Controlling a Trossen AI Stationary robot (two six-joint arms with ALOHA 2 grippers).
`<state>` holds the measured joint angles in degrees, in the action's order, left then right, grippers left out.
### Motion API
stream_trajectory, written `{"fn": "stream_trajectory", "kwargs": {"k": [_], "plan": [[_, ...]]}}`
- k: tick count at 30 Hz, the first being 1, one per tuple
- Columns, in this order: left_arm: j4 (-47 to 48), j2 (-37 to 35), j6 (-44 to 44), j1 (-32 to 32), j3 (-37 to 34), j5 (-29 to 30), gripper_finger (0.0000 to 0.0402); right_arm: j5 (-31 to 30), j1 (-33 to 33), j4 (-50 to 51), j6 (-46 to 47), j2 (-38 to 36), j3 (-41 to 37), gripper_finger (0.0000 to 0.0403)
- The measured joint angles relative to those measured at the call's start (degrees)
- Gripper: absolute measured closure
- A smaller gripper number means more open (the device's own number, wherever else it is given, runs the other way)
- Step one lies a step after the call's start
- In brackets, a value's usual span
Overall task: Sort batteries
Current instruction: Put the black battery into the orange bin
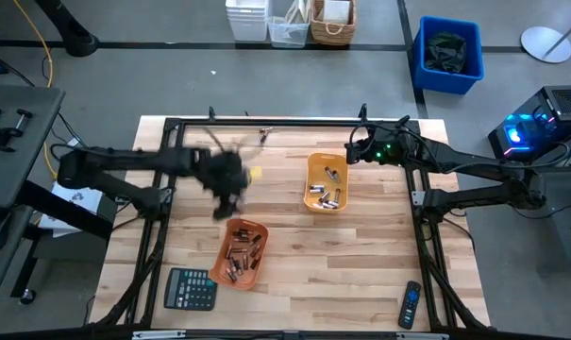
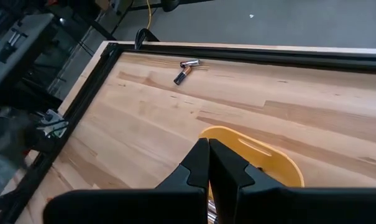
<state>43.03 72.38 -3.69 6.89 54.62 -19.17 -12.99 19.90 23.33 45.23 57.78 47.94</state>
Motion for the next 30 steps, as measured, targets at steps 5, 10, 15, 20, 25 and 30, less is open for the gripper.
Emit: {"fn": "stream_trajectory", "kwargs": {"k": [5,10,15,20,25,30], "plan": [[-5.6,6.1,4.9,17.0,11.1,11.2,0.018,-0.4,0.0,0.0,2.5,0.0,0.0,0.0403],[-5.2,24.4,1.1,28.9,24.3,17.3,0.0188,-1.6,0.0,-0.3,4.9,0.0,0.0,0.0403],[1.9,41.6,-4.9,30.8,35.6,18.5,0.0188,-3.1,0.0,-0.4,7.2,0.0,0.0,0.0403],[8.5,50.7,-6.4,30.5,40.7,24.7,0.0188,-3.1,0.0,-0.4,7.3,0.0,0.0,0.0403],[5.1,52.9,-8.7,30.5,40.8,28.5,0.0188,-3.1,0.0,-0.4,7.3,0.0,0.0,0.0403],[3.3,55.0,-10.6,30.7,40.9,28.2,0.0196,-3.2,0.0,-0.2,6.8,0.0,0.0,0.0403]]}}
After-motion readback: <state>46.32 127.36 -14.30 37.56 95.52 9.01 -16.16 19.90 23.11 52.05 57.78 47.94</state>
